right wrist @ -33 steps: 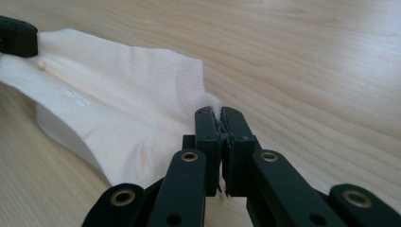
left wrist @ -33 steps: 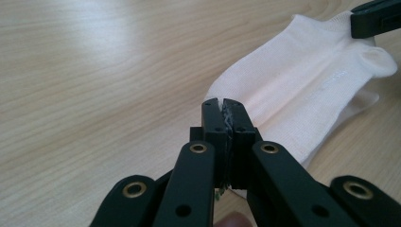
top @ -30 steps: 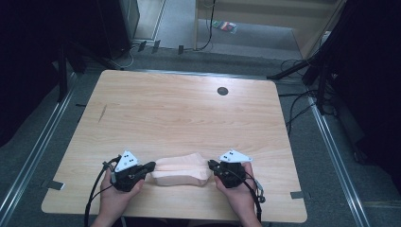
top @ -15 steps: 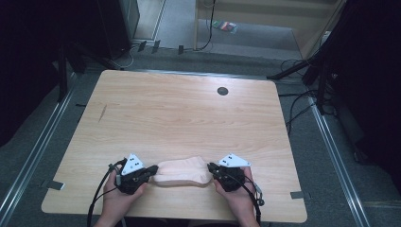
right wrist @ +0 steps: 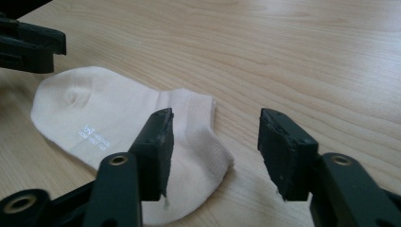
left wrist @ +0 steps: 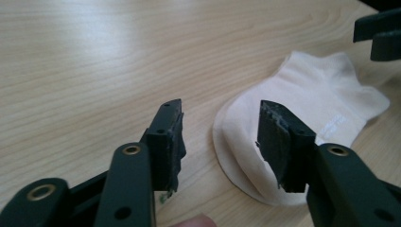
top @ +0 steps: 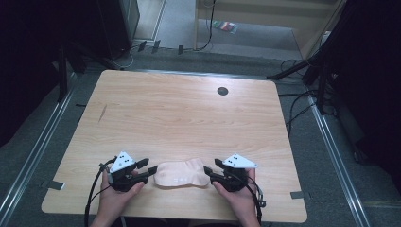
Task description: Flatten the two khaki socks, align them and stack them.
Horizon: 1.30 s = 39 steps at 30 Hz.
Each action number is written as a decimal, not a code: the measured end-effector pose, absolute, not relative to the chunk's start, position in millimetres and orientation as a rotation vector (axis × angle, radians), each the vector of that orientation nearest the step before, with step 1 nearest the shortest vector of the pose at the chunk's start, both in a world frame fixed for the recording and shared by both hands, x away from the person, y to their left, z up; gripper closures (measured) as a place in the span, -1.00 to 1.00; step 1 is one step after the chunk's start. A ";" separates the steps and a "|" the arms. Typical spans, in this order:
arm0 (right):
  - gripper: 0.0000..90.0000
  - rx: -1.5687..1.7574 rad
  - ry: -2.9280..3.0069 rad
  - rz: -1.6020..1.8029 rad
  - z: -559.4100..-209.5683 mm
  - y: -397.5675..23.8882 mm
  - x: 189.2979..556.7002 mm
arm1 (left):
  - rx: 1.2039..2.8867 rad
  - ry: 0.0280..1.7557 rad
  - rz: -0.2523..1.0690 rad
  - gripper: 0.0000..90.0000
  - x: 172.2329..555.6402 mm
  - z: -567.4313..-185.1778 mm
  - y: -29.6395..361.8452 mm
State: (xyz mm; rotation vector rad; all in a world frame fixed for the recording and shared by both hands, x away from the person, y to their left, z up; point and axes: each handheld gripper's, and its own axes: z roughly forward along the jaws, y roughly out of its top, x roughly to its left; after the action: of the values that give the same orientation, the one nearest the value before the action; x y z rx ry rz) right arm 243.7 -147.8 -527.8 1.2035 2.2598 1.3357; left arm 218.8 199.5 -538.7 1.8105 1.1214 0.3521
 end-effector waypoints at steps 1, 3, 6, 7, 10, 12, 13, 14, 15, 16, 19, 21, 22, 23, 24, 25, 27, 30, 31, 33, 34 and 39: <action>-0.04 1.209 2.254 1.336 -527.4 -148.3 244.0 | 1.801 1.121 0.357 0.09 219.0 -538.5 200.9; -0.12 1.212 2.251 1.336 -527.4 -148.7 244.5 | 1.784 1.126 0.357 -0.01 219.2 -538.0 203.2; -0.41 1.250 2.205 1.352 -526.2 -152.6 245.7 | 1.761 1.141 0.352 -0.35 220.7 -537.2 208.0; -0.51 1.258 2.189 1.361 -525.5 -154.1 246.2 | 1.761 1.167 0.379 -0.49 221.3 -536.6 210.3; -0.70 1.276 2.144 1.365 -522.5 -158.4 247.2 | 1.741 1.167 0.392 -0.69 221.0 -534.4 215.1; -0.70 1.272 2.133 1.356 -521.5 -160.0 247.4 | 1.730 1.159 0.400 -0.70 220.5 -533.1 218.3; -0.70 1.277 2.116 1.351 -520.3 -162.1 247.8 | 1.728 1.151 0.399 -0.76 220.4 -532.5 220.7; -0.70 1.297 2.105 1.359 -519.6 -165.2 248.4 | 1.720 1.150 0.397 -0.81 220.5 -532.0 224.4; -0.70 1.305 2.095 1.369 -519.6 -166.6 248.8 | 1.712 1.159 0.402 -0.81 221.1 -531.9 227.5; -0.70 1.309 2.088 1.378 -519.4 -169.2 249.3 | 1.703 1.169 0.403 -0.81 221.3 -531.8 229.3; -0.70 1.322 2.073 1.388 -519.3 -174.5 250.7 | 1.676 1.188 0.401 -0.81 222.2 -532.1 237.9; -0.70 1.335 2.056 1.388 -519.1 -178.7 251.7 | 1.677 1.204 0.413 -0.81 222.3 -532.9 243.6; -0.69 1.342 2.049 1.389 -519.2 -179.9 252.0 | 1.675 1.213 0.420 -0.81 222.0 -533.4 246.7; -0.69 1.342 2.049 1.389 -519.2 -179.9 252.0 | 1.675 1.213 0.420 -0.81 222.0 -533.4 246.7; -0.69 1.340 2.043 1.388 -519.4 -181.8 252.7 | 1.672 1.223 0.430 -0.81 221.4 -533.8 250.7; -0.69 1.349 2.025 1.389 -519.8 -185.8 253.2 | 1.663 1.236 0.448 -0.81 220.4 -534.4 256.3; -0.68 1.355 2.009 1.396 -521.2 -189.6 254.5 | 1.647 1.250 0.472 -0.81 219.3 -535.1 263.7; -0.68 1.367 1.995 1.395 -523.0 -194.6 255.9 | 1.628 1.270 0.492 -0.81 219.1 -536.1 271.9; -0.68 1.379 1.990 1.384 -523.3 -196.0 256.0 | 1.617 1.276 0.496 -0.81 219.2 -536.3 274.7; -0.68 1.388 1.978 1.384 -523.5 -200.0 256.5 | 1.601 1.290 0.521 -0.81 219.4 -537.1 279.5; -0.68 1.391 1.969 1.392 -523.4 -203.0 256.7 | 1.596 1.293 0.532 -0.81 219.5 -537.5 281.4; -0.68 1.406 1.926 1.384 -522.5 -216.2 257.2 | 1.606 1.289 0.560 -0.81 217.5 -539.9 289.3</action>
State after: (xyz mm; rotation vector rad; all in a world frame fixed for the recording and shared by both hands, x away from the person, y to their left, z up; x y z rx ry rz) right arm 257.2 -216.2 -522.5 1.4062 1.9257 1.3837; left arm 217.5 289.3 -539.9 1.6058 1.2892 0.5597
